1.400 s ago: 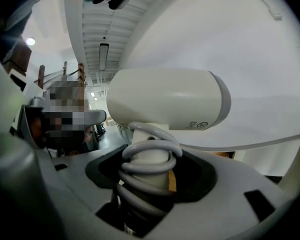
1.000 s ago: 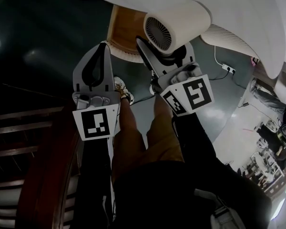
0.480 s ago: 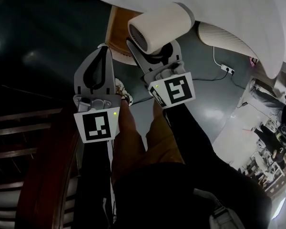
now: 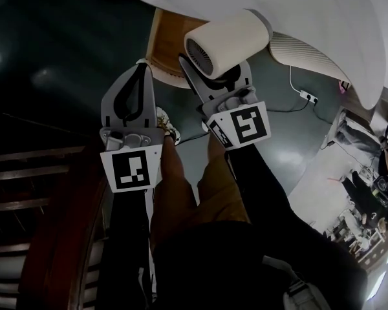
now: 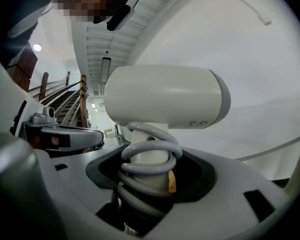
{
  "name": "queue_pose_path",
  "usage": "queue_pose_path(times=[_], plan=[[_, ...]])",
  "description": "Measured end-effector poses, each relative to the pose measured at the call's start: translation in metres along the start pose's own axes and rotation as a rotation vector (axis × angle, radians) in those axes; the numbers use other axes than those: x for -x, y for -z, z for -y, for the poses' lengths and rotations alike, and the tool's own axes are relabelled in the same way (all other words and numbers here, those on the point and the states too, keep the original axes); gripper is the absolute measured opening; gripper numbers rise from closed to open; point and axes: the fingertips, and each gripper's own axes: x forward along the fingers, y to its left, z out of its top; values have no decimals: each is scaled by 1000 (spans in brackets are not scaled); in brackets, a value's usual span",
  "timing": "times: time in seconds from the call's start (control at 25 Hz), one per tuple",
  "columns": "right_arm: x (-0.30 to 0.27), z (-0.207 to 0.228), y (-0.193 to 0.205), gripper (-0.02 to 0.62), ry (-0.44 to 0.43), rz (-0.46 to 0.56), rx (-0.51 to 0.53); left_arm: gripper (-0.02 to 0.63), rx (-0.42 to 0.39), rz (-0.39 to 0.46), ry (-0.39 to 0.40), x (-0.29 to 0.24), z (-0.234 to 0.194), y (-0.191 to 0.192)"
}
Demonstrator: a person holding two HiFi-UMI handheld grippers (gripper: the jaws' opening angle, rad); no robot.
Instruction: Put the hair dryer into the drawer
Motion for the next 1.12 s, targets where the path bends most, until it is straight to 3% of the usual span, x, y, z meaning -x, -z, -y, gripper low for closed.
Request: queue_pose_path(times=[0.2, 0.4, 0.92, 1.12], plan=[[-29, 15, 2, 284, 46, 29, -12, 14, -7, -13, -5, 3, -4, 3], [-38, 18, 32, 284, 40, -41, -33, 14, -5, -30, -3, 1, -1, 10], [-15, -5, 46, 273, -90, -110, -24, 14, 4, -25, 3, -5, -2, 10], [-24, -21, 52, 273, -233, -267, 96, 14, -2, -18, -5, -7, -8, 7]])
